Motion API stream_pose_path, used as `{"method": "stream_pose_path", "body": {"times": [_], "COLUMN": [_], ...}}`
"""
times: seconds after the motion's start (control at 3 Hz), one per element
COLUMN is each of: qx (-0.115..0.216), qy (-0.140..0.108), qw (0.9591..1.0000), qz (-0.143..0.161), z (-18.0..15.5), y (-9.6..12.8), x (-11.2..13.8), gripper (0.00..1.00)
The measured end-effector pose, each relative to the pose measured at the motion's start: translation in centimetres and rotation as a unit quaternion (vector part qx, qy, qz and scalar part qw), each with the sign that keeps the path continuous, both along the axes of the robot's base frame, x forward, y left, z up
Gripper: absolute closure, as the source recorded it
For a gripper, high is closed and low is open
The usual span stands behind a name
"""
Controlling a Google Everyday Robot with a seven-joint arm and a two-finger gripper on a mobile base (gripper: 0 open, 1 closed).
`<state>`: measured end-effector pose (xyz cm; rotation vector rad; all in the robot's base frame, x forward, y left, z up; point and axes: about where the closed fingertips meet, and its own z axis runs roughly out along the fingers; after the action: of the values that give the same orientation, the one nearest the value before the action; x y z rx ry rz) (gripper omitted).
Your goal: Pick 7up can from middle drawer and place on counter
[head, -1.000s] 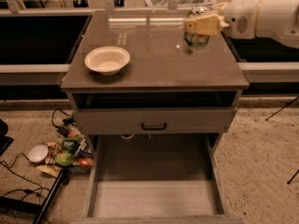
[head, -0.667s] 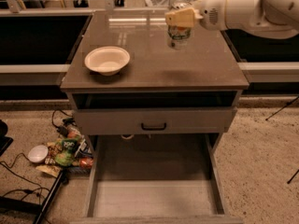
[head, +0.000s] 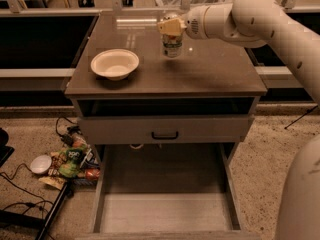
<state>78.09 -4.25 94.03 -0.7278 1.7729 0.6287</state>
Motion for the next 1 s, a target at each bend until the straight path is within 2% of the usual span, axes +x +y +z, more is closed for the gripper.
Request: {"method": "stream_pose_path", "body": {"times": [0.33,1.0], "qx": [0.005,0.005], "qy": [0.008,0.011], "qw": [0.9998,0.9999], "qz": [-0.016,-0.012], "z": [-3.5,-3.82], "y": [0.21,0.78], "x": [2.35,2.34], "gripper": [1.0,0.52]}}
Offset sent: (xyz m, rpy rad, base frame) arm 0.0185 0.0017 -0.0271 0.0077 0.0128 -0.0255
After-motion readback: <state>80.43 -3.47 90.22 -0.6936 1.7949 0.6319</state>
